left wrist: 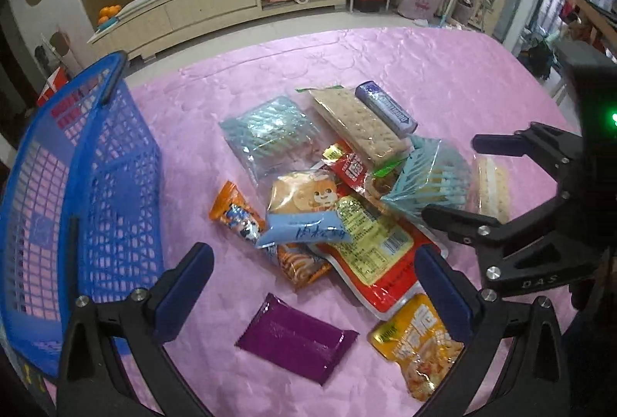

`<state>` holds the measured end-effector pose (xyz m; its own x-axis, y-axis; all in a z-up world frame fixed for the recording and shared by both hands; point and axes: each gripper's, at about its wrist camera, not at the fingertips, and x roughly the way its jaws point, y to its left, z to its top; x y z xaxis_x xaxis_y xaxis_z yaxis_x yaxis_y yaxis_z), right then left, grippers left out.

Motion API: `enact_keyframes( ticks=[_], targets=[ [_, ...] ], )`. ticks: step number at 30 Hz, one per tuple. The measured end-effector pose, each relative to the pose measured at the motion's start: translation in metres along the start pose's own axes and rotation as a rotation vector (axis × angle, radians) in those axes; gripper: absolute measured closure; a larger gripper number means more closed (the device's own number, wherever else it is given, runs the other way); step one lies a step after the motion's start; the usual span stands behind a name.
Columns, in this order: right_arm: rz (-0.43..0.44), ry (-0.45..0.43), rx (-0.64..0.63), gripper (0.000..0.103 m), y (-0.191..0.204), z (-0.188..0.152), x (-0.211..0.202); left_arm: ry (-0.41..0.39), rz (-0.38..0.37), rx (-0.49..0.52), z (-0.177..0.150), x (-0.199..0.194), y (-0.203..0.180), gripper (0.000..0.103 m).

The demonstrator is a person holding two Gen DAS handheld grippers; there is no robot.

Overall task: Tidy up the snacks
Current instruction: 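Move the right tool to the light-blue striped bag and close on it, then lift the light-blue striped bag with the right tool toward the blue basket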

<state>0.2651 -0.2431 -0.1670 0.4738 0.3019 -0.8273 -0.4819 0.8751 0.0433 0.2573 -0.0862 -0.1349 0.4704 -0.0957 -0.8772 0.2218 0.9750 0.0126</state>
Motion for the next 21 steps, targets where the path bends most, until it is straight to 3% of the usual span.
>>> enact_keyframes(
  ticks=[4, 6, 11, 14, 21],
  targets=[
    [0.006, 0.021, -0.032, 0.006, -0.007, 0.000, 0.016, 0.009, 0.007, 0.007, 0.002, 0.007, 0.003, 0.000],
    [0.041, 0.029, -0.006, 0.021, -0.011, 0.000, 0.022, 0.018, 0.000, -0.006, 0.002, 0.012, 0.006, 0.000],
    [0.054, 0.018, 0.004, 0.024, -0.015, -0.002, 0.018, 0.023, -0.008, -0.035, 0.001, 0.015, 0.010, 0.000],
    [0.029, 0.014, 0.007, 0.033, -0.015, -0.002, 0.016, 0.027, 0.007, -0.041, 0.003, 0.013, 0.010, 0.000],
    [0.015, -0.039, 0.098, 0.037, -0.025, 0.008, -0.011, -0.003, 0.057, -0.016, 0.031, -0.005, 0.005, 0.000]
  ],
)
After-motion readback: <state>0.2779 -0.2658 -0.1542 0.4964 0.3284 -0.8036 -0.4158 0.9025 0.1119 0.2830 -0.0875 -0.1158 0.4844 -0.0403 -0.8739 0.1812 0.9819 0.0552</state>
